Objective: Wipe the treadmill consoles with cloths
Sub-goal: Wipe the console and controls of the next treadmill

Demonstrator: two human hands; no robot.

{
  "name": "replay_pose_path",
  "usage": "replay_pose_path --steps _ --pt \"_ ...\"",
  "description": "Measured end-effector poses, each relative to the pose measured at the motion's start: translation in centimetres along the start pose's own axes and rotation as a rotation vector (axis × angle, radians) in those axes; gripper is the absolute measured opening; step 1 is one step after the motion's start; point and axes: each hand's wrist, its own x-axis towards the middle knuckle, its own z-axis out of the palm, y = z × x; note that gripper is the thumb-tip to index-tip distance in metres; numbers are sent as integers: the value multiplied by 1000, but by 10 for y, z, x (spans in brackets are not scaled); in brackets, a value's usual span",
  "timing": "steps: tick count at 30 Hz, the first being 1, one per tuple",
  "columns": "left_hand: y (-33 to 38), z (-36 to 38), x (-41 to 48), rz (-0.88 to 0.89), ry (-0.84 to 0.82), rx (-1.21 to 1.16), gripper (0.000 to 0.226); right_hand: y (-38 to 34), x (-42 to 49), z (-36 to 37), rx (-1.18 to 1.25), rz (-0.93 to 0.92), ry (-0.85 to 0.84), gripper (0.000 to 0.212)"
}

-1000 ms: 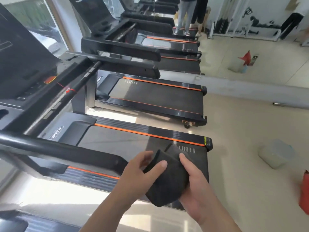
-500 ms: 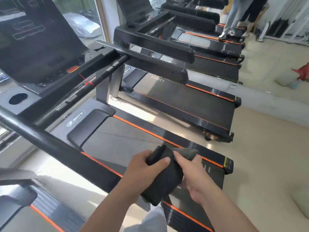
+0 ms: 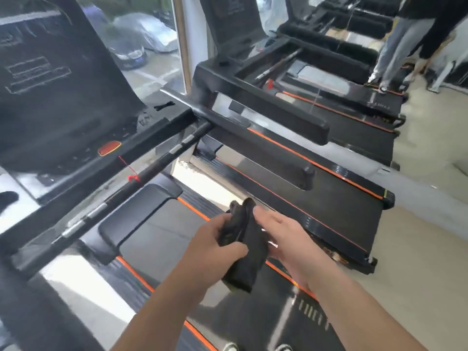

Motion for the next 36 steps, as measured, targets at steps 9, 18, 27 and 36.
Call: replay_pose_path --steps 9,18,27,36 --pt "28 -62 76 106 525 -37 54 -89 129 41 -90 -73 -410 34" --pt "58 -134 114 125 533 -431 43 -160 232 137 -199 -45 -791 41" --pt "85 -301 156 205 676 -550 57 -223 314 327 -471 -317 -645 48" --pt "130 -427 185 176 886 -701 37 -285 390 451 -700 -689 -480 29"
